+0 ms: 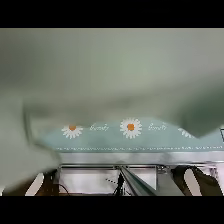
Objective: Fold the shirts.
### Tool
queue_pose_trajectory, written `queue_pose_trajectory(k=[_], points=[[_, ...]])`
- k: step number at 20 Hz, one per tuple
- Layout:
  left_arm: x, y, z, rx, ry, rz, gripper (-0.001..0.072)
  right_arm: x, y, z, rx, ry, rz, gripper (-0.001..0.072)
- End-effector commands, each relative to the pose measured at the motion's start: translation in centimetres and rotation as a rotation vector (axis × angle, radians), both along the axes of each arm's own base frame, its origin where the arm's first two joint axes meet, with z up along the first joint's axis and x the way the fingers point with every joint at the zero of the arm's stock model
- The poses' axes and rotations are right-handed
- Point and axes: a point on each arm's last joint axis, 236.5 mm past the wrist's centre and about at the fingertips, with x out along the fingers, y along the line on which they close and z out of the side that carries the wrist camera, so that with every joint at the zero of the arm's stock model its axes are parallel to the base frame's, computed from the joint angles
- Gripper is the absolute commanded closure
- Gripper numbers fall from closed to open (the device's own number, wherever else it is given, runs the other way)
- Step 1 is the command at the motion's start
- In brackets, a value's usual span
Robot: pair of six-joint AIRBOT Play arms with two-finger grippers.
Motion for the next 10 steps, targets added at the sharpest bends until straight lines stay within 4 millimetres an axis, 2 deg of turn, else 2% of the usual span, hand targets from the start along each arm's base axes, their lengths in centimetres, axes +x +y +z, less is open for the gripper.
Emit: queue_pose_trajectory(k=[1, 4, 5, 6, 8, 10], points=[[-0.4, 0.8, -4.8, -0.003, 0.216, 0.037, 0.0688, -2.1, -1.4, -5.7, -0.033, 0.266, -0.078, 0.0690], [1.3, 1.0, -7.6, 0.029, 0.353, 0.041, 0.0688, -1.4, -2.0, -10.0, -0.043, 0.476, -0.042, 0.0691], [2.5, 1.1, -9.6, 0.050, 0.452, 0.038, 0.0688, -0.7, -2.1, -11.6, -0.031, 0.553, -0.021, 0.0691], [3.7, 1.3, -12.0, 0.076, 0.572, 0.033, 0.0688, 0.5, -2.2, -12.6, -0.030, 0.599, 0.004, 0.0690], [7.1, 1.2, -15.3, 0.095, 0.713, 0.013, 0.0688, 3.5, -2.5, -15.8, -0.024, 0.733, 0.042, 0.0691], [10.9, 1.3, -18.8, 0.094, 0.828, 0.003, 0.0688, 7.0, -3.0, -20.8, -0.009, 0.909, 0.062, 0.0691]])
